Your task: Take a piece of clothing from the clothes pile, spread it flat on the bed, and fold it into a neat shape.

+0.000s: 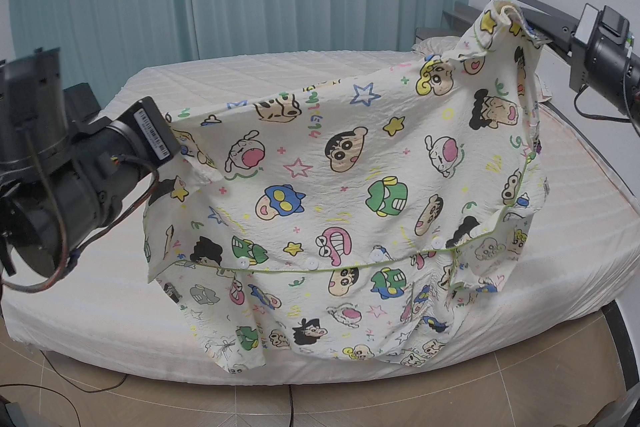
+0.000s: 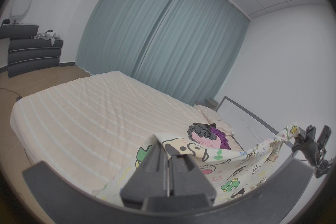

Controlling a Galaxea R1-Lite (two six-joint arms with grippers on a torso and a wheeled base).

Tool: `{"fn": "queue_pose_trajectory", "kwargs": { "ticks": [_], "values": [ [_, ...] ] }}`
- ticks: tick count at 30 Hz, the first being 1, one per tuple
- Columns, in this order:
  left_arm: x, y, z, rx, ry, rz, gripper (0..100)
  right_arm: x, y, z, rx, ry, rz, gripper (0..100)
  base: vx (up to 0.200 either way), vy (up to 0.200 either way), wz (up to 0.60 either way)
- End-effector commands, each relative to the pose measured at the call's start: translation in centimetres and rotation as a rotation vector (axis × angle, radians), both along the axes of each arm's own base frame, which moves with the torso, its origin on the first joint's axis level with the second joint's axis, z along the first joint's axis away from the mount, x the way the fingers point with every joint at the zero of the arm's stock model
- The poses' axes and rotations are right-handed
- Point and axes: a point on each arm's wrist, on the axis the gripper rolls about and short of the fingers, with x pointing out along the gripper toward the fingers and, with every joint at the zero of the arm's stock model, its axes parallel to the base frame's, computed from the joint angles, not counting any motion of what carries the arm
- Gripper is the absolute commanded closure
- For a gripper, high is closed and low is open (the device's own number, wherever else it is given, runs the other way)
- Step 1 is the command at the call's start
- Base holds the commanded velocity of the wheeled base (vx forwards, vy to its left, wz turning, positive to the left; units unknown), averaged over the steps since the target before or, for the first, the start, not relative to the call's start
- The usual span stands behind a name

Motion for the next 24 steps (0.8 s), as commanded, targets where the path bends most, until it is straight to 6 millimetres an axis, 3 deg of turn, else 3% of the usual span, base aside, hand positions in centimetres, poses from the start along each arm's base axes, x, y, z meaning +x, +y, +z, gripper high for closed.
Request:
{"fn": "queue_pose_trajectory", "kwargs": {
  "ticks": [1,17,24],
  "values": [
    [4.5,-0.7,-1.9,0.003,0.07,0.062,100,3.8,1.1,-2.8,-0.029,0.089,-0.001,100,0.2,0.0,0.0],
    [11.5,-1.2,-5.2,0.028,0.171,0.067,100,7.8,2.1,-5.6,-0.045,0.15,-0.007,100,0.2,0.0,0.0],
    [14.3,-1.6,-8.6,0.056,0.249,0.094,100,10.4,2.8,-9.1,-0.071,0.248,-0.016,100,0.171,0.0,0.0]
  ]
}}
